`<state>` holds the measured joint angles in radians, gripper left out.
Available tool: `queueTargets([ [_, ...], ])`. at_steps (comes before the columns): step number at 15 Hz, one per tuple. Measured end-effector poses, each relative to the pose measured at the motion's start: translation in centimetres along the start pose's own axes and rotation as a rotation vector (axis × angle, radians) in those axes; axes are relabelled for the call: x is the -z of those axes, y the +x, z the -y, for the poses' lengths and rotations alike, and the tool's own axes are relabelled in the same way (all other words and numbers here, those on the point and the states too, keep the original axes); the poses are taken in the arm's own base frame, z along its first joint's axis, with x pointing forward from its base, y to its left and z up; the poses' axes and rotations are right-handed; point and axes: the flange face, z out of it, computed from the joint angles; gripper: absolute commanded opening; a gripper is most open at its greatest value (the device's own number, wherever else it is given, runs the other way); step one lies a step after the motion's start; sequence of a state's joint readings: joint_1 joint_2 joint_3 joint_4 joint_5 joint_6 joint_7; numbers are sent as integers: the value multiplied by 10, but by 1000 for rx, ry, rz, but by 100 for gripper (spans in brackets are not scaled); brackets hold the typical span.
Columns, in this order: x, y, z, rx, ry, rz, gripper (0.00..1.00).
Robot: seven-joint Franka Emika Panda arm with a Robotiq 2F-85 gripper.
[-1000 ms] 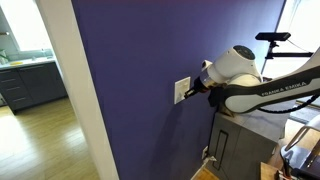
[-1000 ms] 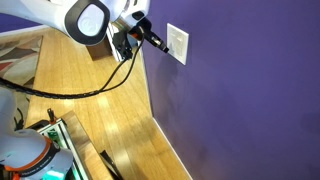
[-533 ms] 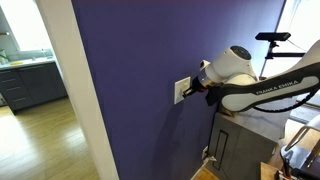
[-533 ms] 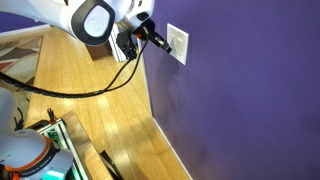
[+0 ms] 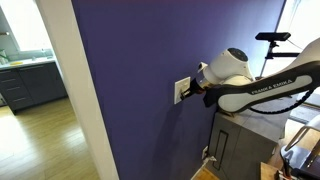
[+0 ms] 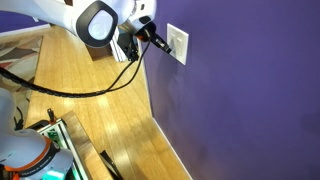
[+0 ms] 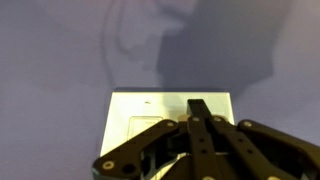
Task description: Turn the left light switch off
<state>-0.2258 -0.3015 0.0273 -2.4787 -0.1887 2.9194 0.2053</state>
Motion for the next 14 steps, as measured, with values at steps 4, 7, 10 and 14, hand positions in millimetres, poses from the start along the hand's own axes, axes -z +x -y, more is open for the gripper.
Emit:
queueTargets([
  [4,-2,3,0,-1,8,-10,0],
  [7,-2,3,0,0,9,-10,0],
  [10,-2,3,0,1,12,-7,3],
  [14,3,-1,7,4,40,55,37],
])
